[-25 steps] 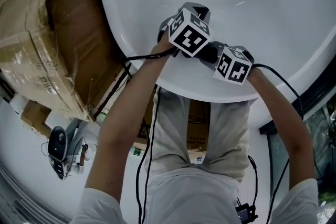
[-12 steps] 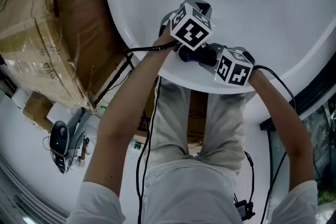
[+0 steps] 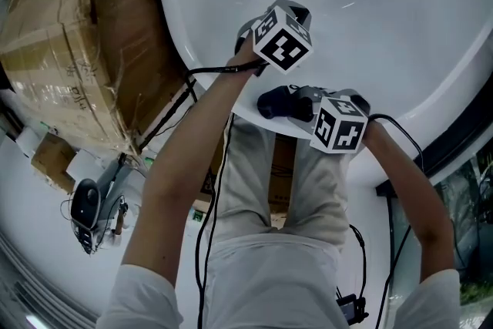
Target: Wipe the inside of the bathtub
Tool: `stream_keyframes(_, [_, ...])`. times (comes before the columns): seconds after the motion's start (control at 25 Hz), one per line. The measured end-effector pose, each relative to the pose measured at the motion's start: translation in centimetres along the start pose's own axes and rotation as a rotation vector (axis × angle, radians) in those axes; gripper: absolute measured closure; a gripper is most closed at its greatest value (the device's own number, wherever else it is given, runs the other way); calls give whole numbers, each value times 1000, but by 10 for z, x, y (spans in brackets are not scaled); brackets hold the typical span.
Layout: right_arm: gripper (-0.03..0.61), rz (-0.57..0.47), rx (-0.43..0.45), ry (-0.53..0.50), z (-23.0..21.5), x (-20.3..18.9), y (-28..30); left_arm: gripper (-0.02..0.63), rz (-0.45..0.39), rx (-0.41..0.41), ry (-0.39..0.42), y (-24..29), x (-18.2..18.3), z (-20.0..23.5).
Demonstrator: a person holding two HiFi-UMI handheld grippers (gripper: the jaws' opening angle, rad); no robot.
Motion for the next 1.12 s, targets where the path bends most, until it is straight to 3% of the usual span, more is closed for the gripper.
stream_keyframes(0.32, [523, -13, 83, -15, 19, 7, -15, 614, -6, 6, -3, 0, 6, -1])
stream_keyframes(0.76, [523, 4, -85, -6, -44, -19, -31, 614, 9, 27, -16, 6, 3, 13])
stream_keyframes(1.12, [523, 47, -153, -13, -91, -42, -35, 614, 10, 34, -31, 16, -1, 25])
Point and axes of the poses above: the fingertips, and each gripper's own axes: y forward along the fingers, z to its left, x out of its top, the point moved 3 cm from there along -y, backward along the fingers, and after that the axes turned 5 degrees about y, right-handed, at the moved point
